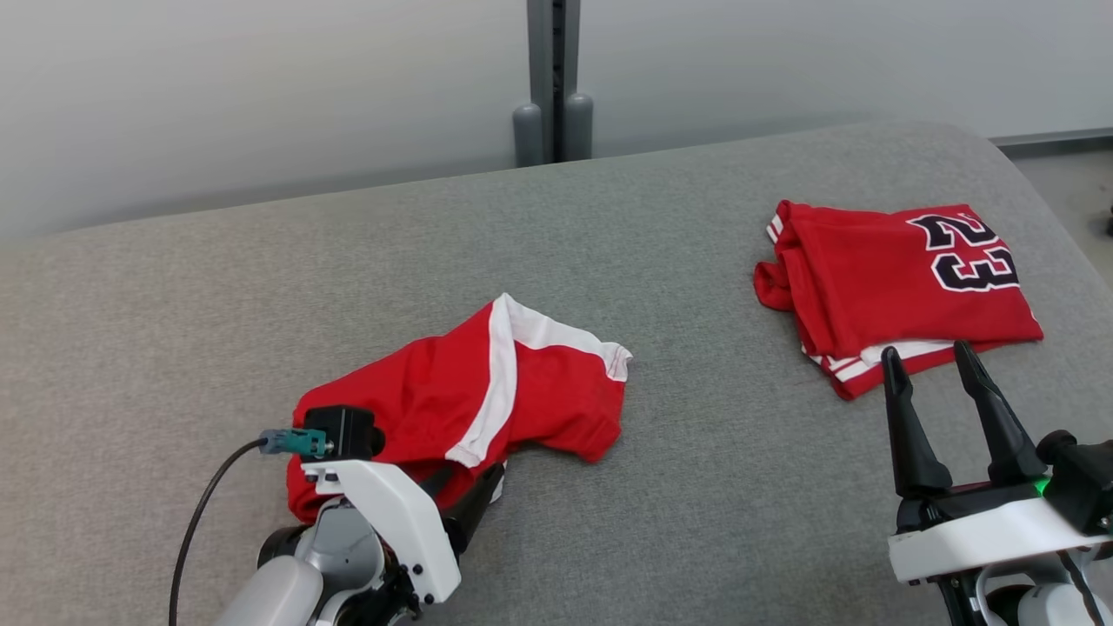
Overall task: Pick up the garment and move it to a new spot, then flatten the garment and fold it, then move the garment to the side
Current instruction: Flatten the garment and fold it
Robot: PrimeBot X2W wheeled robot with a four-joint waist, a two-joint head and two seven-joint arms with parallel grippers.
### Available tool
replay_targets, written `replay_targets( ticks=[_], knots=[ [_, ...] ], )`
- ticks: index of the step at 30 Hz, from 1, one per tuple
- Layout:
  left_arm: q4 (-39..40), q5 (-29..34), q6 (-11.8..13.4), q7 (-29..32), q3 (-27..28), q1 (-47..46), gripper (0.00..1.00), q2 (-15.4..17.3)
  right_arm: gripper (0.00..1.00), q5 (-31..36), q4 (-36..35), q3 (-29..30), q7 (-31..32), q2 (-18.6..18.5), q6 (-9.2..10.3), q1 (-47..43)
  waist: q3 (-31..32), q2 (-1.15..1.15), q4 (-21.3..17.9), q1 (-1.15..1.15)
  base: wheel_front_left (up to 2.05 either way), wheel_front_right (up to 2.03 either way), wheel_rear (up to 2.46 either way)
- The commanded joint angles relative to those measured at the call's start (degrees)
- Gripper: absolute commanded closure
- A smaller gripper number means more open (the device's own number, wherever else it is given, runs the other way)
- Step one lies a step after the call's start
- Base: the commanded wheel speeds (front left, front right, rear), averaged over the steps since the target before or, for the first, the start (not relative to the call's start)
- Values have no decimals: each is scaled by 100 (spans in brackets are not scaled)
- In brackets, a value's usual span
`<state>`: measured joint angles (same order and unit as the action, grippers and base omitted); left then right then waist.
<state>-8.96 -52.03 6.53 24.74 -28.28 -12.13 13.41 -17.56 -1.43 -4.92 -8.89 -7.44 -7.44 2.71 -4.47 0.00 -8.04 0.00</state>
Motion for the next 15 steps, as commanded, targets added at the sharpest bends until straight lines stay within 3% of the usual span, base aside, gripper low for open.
replay_targets(
  ticks=[1,5,6,7,8,9,15],
  knots=[
    [-121,39,-57,-11,25,-194,0,15,0,-16,48,-9,-81,9,-11,58,-81,0,-117,0,0,0,0],
    [-387,-130,-96,38,88,-300,0,-81,0,-32,148,-27,-142,42,-11,113,-98,0,-201,0,0,0,0],
    [-452,-107,-92,46,90,-343,20,-50,0,-31,165,-37,-151,48,-11,123,-94,0,-218,0,0,0,0],
    [-509,-67,-78,24,87,-391,56,-30,0,-32,181,-46,-167,53,-11,131,-91,0,-232,0,0,0,0],
    [-561,-39,-63,-16,91,-426,64,-40,0,-36,200,-54,-181,58,-11,138,-87,0,-242,0,0,0,0],
    [-595,-42,-75,-27,85,-435,100,-64,0,-38,218,-54,-190,58,-11,138,-78,0,-243,0,0,0,0],
    [-623,62,-224,-143,-11,-453,100,-39,0,-34,305,-2,-194,17,-11,37,90,0,-108,0,0,0,0]
  ],
)
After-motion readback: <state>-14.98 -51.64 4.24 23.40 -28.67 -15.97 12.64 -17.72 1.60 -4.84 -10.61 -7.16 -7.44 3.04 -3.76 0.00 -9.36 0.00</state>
